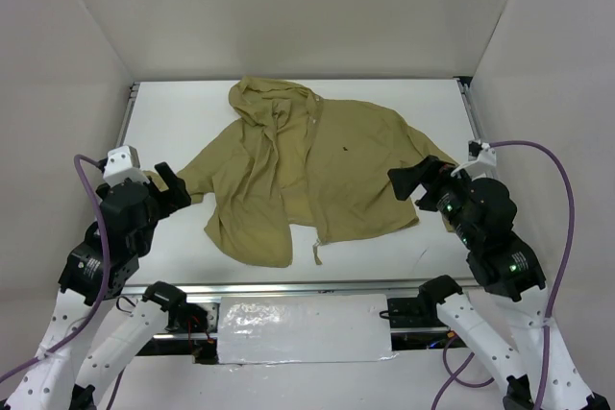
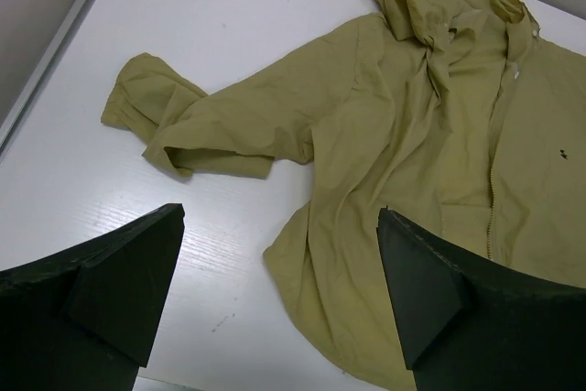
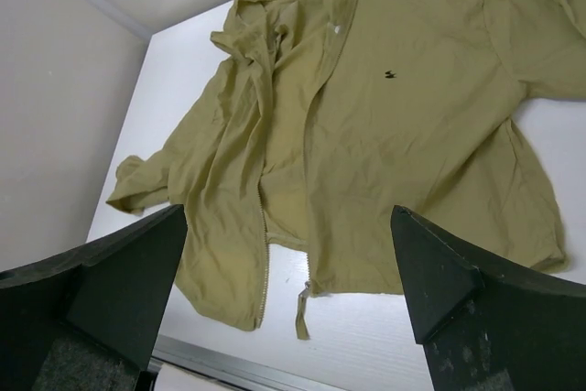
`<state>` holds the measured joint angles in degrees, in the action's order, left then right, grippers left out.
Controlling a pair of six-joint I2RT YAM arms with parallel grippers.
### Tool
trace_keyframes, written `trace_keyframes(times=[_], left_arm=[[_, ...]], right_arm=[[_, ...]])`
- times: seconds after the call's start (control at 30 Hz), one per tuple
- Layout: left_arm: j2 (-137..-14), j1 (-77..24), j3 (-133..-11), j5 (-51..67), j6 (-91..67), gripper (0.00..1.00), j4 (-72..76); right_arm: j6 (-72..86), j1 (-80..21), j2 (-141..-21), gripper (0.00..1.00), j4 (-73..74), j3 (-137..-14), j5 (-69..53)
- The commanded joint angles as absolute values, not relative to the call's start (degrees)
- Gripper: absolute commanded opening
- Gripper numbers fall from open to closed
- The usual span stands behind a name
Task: Zip up the jacket
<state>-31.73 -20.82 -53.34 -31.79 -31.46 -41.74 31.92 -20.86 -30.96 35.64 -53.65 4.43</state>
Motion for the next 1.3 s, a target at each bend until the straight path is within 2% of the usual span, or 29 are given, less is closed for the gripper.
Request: trace_keyframes(times=[0.0,0.2,0.43,0.53,0.57,0.67,0.77,0.87,1.1,1.17,1.2,1.27], left_arm=[[-31.55,-20.57,-53.61,-31.37,-30.93,0.99,-39.9],[-33.75,-20.57,-55.72,-33.84,-33.58,0.99,-42.89],[-42.35,-21.79,-57.83,-23.31,-39.01,0.99,-44.39],[-47.01,-30.12,-57.66,-25.91,-45.41,0.99,-44.74],[-48.94,-34.93,-57.66,-27.06,-46.92,0.99,-43.87],[-54.37,-43.9,-56.69,-26.28,-52.63,0.99,-40.27],[-64.46,-55.4,-56.6,-30.48,-59.31,0.93,-40.94],[-74.14,-61.15,-58.88,-31.72,-65.2,0.86,-43.41],[-76.9,-61.96,-53.54,-26.73,-70.39,0.83,-36.58],[-79.52,-61.88,-53.61,-25.76,-72.5,0.79,-36.56],[-80.41,-61.96,-53.96,-24.88,-72.86,0.74,-36.3],[-82.25,-62.05,-53.62,-23.56,-73.91,0.71,-35.25]], right_arm=[[31.73,-21.36,-29.62,1.0,36.04,-55.37,5.36],[30.59,-21.36,-29.7,1.0,34.28,-54.67,0.19],[30.84,-21.45,-34.89,1.0,34.29,-55.73,-7.72],[32.25,-23.37,-41.02,0.93,31.12,-54.67,-14.21],[32.52,-28.08,-45.92,0.91,29.72,-55.02,-14.5],[33.31,-34.87,-50.61,0.92,28.83,-55.2,-5.29],[35.06,-34.98,-47.56,0.92,27.77,-52.65,1.47],[34.46,-34.89,-44.65,0.92,29.61,-51.59,5.43],[32.52,-34.8,-40.7,0.94,34.45,-51.51,11.07],[32.26,-34.81,-40.17,0.94,34.37,-51.15,10.64],[32.08,-34.8,-40.34,0.94,34.54,-51.24,10.46],[31.56,-34.8,-40.78,0.95,34.72,-51.15,10.37]])
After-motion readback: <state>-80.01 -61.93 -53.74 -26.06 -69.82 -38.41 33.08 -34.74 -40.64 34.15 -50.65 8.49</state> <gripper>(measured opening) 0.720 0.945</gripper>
